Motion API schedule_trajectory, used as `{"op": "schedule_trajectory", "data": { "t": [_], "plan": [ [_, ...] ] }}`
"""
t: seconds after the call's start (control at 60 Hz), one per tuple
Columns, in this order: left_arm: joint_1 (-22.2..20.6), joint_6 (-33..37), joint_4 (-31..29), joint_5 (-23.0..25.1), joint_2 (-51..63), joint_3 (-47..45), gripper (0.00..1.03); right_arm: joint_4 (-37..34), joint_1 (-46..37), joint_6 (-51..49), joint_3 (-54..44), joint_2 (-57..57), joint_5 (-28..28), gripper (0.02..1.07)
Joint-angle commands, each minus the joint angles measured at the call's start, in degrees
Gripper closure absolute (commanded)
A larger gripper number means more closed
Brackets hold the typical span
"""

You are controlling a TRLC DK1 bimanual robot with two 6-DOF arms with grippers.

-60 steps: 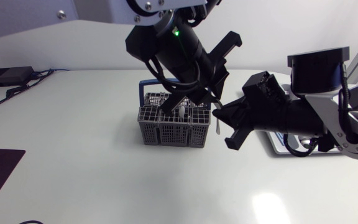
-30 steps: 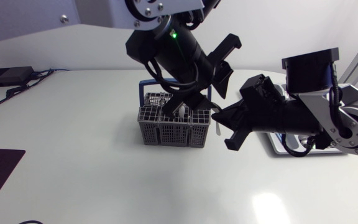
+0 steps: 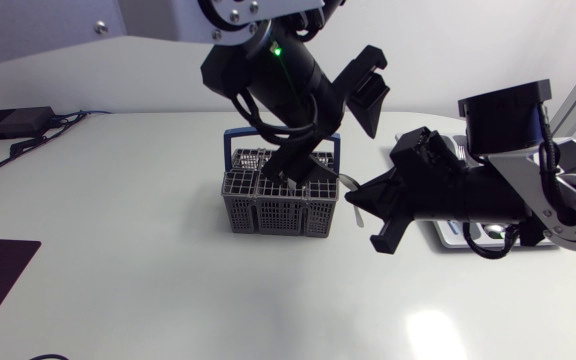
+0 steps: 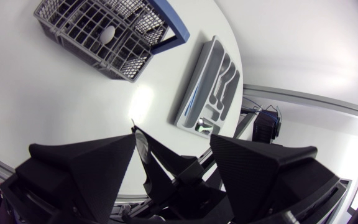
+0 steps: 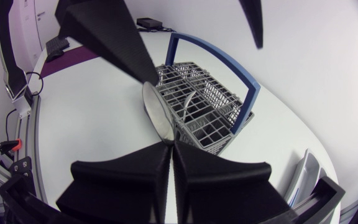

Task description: Unload the cutlery basket into the drawer organizer.

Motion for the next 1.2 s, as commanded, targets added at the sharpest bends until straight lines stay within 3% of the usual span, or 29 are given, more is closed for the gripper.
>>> {"op": "schedule_trajectory", "data": {
  "t": [0.0, 0.25, 0.583, 0.95, 1.183],
  "plan": [
    [1.85, 0.95, -0.08, -0.78, -1.25, 2.71, 0.05, -1.41, -0.51, -1.39, -2.07, -0.98, -0.97, 1.02],
    [3.26, 4.64, -5.97, -2.01, -0.72, 4.29, 0.05, -3.34, -2.79, -2.70, -2.43, -3.53, -1.14, 1.02],
    [3.61, 12.64, -13.97, -5.79, 1.47, 5.08, 0.05, -10.90, -12.55, -11.58, -0.67, -5.11, -5.45, 1.02],
    [3.61, 20.99, -14.06, -10.71, 3.32, 4.73, 0.05, -20.48, -28.72, -33.99, 3.46, -0.80, -8.61, 1.02],
    [3.26, 26.09, -13.80, -13.96, 3.41, 4.38, 0.05, -21.97, -38.39, -47.88, 6.63, 6.49, -8.61, 1.02]
  ]
}}
